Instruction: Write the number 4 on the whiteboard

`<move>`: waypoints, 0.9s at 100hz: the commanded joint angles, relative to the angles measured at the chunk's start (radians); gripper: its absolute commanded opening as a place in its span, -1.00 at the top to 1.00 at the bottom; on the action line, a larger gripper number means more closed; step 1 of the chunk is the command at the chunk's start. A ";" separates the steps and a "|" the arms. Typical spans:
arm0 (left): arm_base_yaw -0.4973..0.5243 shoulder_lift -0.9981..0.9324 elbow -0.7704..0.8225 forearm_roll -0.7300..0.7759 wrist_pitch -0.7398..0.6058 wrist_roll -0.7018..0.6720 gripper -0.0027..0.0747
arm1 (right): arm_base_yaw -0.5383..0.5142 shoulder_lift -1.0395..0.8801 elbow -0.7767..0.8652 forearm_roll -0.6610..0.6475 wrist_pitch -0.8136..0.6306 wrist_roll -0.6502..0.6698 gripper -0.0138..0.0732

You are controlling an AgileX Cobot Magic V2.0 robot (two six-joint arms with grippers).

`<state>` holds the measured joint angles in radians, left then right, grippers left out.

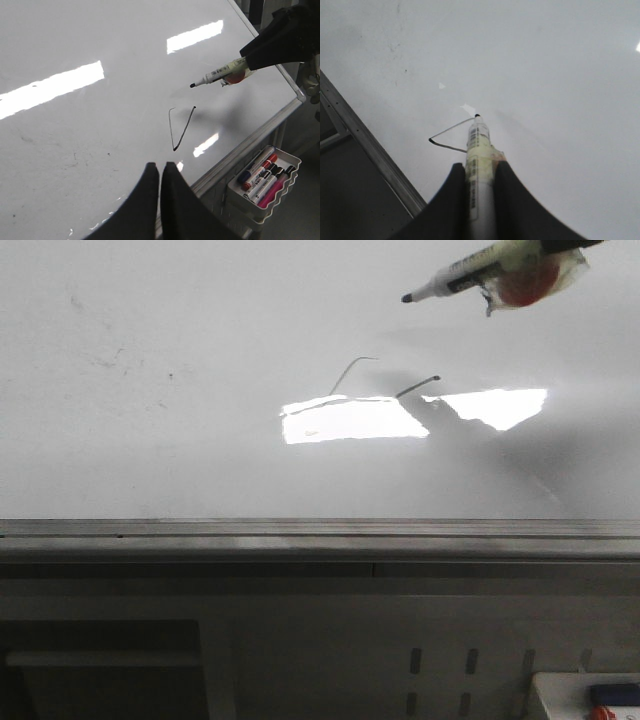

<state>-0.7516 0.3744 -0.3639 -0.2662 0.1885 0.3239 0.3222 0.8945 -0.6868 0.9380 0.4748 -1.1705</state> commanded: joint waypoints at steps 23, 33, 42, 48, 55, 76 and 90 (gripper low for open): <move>0.003 0.005 -0.027 -0.013 -0.104 -0.008 0.98 | 0.003 0.095 -0.038 0.025 -0.050 -0.004 0.82; 0.003 0.005 -0.027 -0.013 -0.104 -0.008 0.98 | 0.003 0.116 -0.045 0.025 -0.050 -0.004 0.82; 0.003 0.005 -0.027 -0.013 -0.104 -0.008 0.98 | 0.003 0.123 -0.053 0.025 -0.046 -0.004 0.82; 0.003 0.005 -0.027 -0.013 -0.104 -0.008 0.98 | 0.003 0.125 -0.062 0.025 -0.039 -0.004 0.82; 0.003 0.005 -0.027 -0.013 -0.104 -0.008 0.98 | 0.009 0.125 -0.078 0.025 -0.035 -0.004 0.82; 0.003 0.005 -0.027 -0.013 -0.104 -0.008 0.98 | 0.061 0.127 -0.095 0.025 -0.087 -0.004 0.82; 0.003 0.005 -0.027 -0.013 -0.104 -0.008 0.98 | 0.061 0.143 -0.091 0.023 -0.127 -0.004 0.82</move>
<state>-0.7516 0.3744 -0.3639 -0.2662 0.1693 0.3232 0.3813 1.0364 -0.7447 0.9380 0.4203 -1.1705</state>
